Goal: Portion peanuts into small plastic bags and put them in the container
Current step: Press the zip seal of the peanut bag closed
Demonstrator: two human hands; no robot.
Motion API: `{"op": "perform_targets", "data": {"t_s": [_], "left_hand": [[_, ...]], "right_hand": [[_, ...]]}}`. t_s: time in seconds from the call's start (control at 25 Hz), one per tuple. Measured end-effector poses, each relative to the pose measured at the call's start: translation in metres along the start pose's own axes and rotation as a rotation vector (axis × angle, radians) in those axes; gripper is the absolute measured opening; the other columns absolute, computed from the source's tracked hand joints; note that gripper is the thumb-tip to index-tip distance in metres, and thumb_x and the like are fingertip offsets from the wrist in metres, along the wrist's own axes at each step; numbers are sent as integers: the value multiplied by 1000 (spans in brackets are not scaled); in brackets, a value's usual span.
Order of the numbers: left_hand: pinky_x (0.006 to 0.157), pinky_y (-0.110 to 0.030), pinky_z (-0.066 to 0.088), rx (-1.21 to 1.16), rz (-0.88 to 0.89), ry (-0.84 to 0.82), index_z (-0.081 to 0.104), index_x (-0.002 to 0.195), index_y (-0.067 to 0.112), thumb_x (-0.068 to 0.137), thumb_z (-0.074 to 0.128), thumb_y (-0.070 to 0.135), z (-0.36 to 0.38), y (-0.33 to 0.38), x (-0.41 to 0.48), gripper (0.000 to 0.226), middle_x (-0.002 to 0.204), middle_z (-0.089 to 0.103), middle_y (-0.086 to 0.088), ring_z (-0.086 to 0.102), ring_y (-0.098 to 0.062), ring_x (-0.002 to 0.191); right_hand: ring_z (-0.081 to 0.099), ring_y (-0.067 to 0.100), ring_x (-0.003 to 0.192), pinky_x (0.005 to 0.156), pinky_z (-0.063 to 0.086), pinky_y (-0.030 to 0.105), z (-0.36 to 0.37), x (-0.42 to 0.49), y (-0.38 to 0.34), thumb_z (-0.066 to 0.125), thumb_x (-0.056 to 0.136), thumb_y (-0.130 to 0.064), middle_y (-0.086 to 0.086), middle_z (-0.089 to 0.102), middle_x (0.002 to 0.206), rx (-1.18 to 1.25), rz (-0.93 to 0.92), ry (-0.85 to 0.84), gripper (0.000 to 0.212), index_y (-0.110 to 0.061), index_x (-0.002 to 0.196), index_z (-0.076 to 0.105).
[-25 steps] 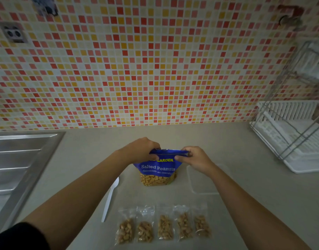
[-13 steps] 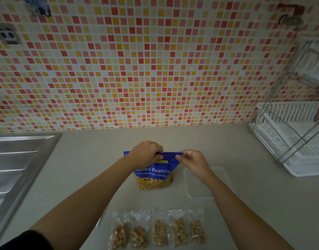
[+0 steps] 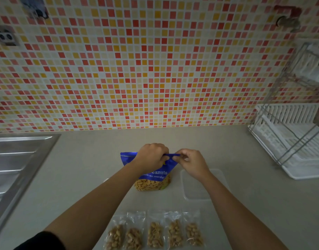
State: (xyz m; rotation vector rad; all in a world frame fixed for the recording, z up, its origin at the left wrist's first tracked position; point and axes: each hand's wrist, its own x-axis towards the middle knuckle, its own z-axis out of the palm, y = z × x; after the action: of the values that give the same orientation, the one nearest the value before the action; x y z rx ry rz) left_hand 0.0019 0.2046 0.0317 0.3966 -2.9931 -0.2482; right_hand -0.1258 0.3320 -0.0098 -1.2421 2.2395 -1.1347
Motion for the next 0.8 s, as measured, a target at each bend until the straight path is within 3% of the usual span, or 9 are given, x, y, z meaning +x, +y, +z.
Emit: {"op": "perform_targets", "data": {"t_s": [0.2,0.36,0.68,0.8], "left_hand": [[84,-32,33,136,16,-1,60,108,20,96,40,40,-5,-18,-11,31,105,63,4,52,-15,102],[85,-35,30,186,-30,-12,58,111,21,95,39,43,-11,-35,-28,33,110,63,6,49,-14,107],[82,-31,27,98,-156,10,58,110,23,94,42,42,-21,-75,-60,30,111,64,10,48,-10,106],[84,-31,29,65,-185,39,60,108,23,93,44,42,-19,-87,-66,28,108,65,8,50,-10,103]], "right_hand": [[59,8,73,64,43,24,-2,-1,-4,68,81,-32,-8,66,73,-119,20,61,8,-25,82,70],[57,3,63,55,36,6,-3,-1,-3,72,77,-30,-10,63,65,-118,-14,99,8,-23,81,73],[55,-10,59,53,34,7,-3,1,-2,75,76,-29,-25,53,44,-132,-69,132,8,-22,79,75],[54,-11,61,52,37,8,-3,2,-1,73,77,-29,-35,54,49,-125,-70,106,10,-20,81,74]]}}
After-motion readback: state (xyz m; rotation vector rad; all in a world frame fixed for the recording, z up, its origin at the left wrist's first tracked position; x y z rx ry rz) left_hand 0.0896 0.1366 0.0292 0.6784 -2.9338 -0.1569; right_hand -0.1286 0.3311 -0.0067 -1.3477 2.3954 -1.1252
